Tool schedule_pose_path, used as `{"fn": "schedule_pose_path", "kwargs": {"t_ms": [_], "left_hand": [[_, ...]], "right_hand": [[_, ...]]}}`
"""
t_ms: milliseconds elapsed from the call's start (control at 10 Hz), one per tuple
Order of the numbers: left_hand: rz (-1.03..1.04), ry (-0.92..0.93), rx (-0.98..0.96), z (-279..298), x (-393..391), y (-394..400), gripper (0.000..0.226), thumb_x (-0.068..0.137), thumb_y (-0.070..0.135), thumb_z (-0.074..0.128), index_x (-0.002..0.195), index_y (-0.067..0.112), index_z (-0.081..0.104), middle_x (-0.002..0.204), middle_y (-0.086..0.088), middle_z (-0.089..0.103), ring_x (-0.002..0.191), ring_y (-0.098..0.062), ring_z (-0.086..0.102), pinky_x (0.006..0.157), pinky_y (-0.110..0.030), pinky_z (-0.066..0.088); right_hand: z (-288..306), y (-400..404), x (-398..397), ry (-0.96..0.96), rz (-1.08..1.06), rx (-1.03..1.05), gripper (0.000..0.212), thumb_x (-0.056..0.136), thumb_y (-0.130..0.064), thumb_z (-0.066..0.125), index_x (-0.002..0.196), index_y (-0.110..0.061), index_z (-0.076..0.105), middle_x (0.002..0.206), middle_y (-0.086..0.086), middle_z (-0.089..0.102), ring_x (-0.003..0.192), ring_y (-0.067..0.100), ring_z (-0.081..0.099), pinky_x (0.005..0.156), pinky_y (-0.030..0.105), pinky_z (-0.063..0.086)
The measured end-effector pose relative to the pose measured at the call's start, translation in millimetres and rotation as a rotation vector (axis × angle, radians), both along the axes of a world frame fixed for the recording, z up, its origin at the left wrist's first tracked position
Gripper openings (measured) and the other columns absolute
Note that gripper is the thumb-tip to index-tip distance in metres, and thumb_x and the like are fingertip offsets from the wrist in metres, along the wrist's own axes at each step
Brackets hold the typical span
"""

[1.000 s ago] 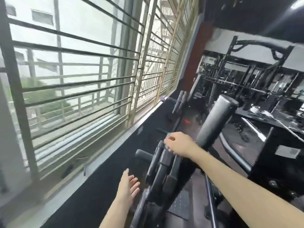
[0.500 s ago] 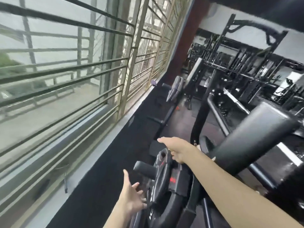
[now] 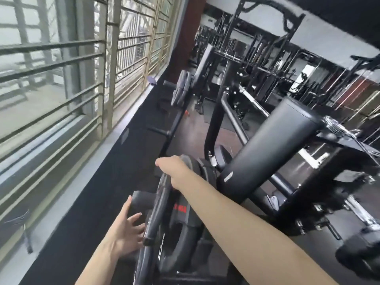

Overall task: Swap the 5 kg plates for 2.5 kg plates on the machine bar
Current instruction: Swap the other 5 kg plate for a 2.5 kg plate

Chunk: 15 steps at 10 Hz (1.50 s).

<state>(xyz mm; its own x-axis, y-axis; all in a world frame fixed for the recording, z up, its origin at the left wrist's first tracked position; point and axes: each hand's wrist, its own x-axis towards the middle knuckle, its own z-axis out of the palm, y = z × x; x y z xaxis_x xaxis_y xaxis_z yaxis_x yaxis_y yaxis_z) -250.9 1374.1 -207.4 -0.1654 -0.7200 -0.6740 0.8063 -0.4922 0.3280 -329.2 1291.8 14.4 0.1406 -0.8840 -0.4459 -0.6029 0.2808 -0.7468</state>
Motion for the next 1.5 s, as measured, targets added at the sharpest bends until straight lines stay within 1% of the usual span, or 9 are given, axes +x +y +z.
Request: {"fn": "schedule_pose_path", "kwargs": {"t_ms": [100, 300, 500, 700, 900, 1000, 1100, 1300, 1500], "left_hand": [[-0.014, -0.058, -0.054, 4.7, 5.2, 0.9, 0.076, 0.081, 0.073, 0.057, 0.117, 0.006, 0.058, 0.118, -0.025, 0.064, 0.094, -0.036, 0.064, 0.076, -0.045, 0.052], [-0.036, -0.123, -0.038, 12.8, 14.5, 1.4, 0.076, 0.084, 0.069, 0.058, 0.111, -0.002, 0.062, 0.107, -0.025, 0.066, 0.090, -0.037, 0.064, 0.078, -0.048, 0.053], [-0.001, -0.186, -0.025, 22.6, 20.5, 6.9, 0.081, 0.081, 0.063, 0.068, 0.121, -0.007, 0.060, 0.108, -0.024, 0.061, 0.092, -0.038, 0.065, 0.083, -0.052, 0.059], [-0.041, -0.354, -0.100, 44.6, 31.2, 16.2, 0.059, 0.079, 0.048, 0.074, 0.096, -0.008, 0.075, 0.082, -0.025, 0.072, 0.055, -0.033, 0.069, 0.051, -0.042, 0.059], [0.233, -0.733, 0.022, 45.6, 84.1, 42.8, 0.095, 0.048, 0.067, 0.088, 0.113, 0.000, 0.069, 0.084, -0.011, 0.072, 0.072, -0.026, 0.064, 0.059, -0.029, 0.046], [0.335, -0.771, 0.047, 62.7, 102.8, 55.2, 0.086, 0.048, 0.069, 0.088, 0.094, 0.002, 0.060, 0.065, -0.009, 0.057, 0.054, -0.024, 0.052, 0.052, -0.028, 0.039], [0.413, -0.831, -0.029, 95.3, 100.1, 60.6, 0.064, 0.061, 0.059, 0.088, 0.090, 0.008, 0.059, 0.074, -0.010, 0.063, 0.060, -0.024, 0.056, 0.056, -0.030, 0.040], [0.524, -1.006, -0.164, 151.6, 64.4, 62.3, 0.067, 0.084, 0.041, 0.078, 0.136, 0.006, 0.052, 0.117, -0.013, 0.064, 0.082, -0.026, 0.062, 0.069, -0.036, 0.047], [0.525, -1.092, -0.283, 196.4, -7.2, 88.6, 0.060, 0.085, 0.040, 0.078, 0.130, 0.008, 0.055, 0.100, -0.008, 0.066, 0.073, -0.016, 0.061, 0.062, -0.032, 0.049]], "right_hand": [[-16.5, -2.8, 1.4, 0.097, -0.021, 0.040, 0.038, 0.097, -0.009, 0.051, 0.133, -0.001, 0.059, 0.142, 0.017, 0.056, 0.127, 0.032, 0.057, 0.069, 0.016, 0.043], [-29.3, -2.1, -2.6, 0.380, 0.000, -0.145, 0.042, 0.104, -0.016, 0.043, 0.141, 0.002, 0.049, 0.150, 0.017, 0.049, 0.136, 0.032, 0.050, 0.105, 0.030, 0.043], [-31.8, 5.5, -0.6, 0.361, -0.011, -0.206, 0.043, 0.097, -0.017, 0.055, 0.137, -0.003, 0.056, 0.141, 0.016, 0.058, 0.128, 0.034, 0.057, 0.101, 0.034, 0.050], [-33.1, 16.3, 20.5, 0.226, -0.008, -0.186, 0.035, 0.095, -0.016, 0.053, 0.127, -0.004, 0.059, 0.130, 0.013, 0.062, 0.102, 0.029, 0.059, 0.082, 0.027, 0.044], [-41.0, 32.9, 41.7, 0.164, 0.050, -0.167, 0.020, 0.079, -0.013, 0.056, 0.067, -0.019, 0.042, 0.089, 0.006, 0.054, 0.081, 0.025, 0.047, 0.063, 0.025, 0.036], [-31.3, 40.8, 41.3, 0.088, 0.118, -0.179, 0.016, 0.072, -0.022, 0.060, 0.083, -0.012, 0.067, 0.087, 0.004, 0.063, 0.085, 0.025, 0.058, 0.065, 0.028, 0.040], [-11.4, 45.4, 26.6, 0.021, 0.135, -0.206, 0.054, 0.068, -0.033, 0.061, 0.120, -0.018, 0.066, 0.119, 0.002, 0.068, 0.111, 0.024, 0.062, 0.087, 0.031, 0.046], [22.0, 60.1, -36.2, -0.092, 0.056, -0.381, 0.021, 0.089, -0.028, 0.064, 0.082, -0.010, 0.071, 0.065, -0.002, 0.068, 0.071, 0.016, 0.064, 0.071, 0.031, 0.051], [43.8, 97.1, -123.8, -0.139, -0.028, -0.482, 0.033, 0.089, -0.033, 0.064, 0.059, -0.019, 0.066, 0.058, -0.009, 0.065, 0.060, 0.008, 0.057, 0.060, 0.025, 0.042]]}}
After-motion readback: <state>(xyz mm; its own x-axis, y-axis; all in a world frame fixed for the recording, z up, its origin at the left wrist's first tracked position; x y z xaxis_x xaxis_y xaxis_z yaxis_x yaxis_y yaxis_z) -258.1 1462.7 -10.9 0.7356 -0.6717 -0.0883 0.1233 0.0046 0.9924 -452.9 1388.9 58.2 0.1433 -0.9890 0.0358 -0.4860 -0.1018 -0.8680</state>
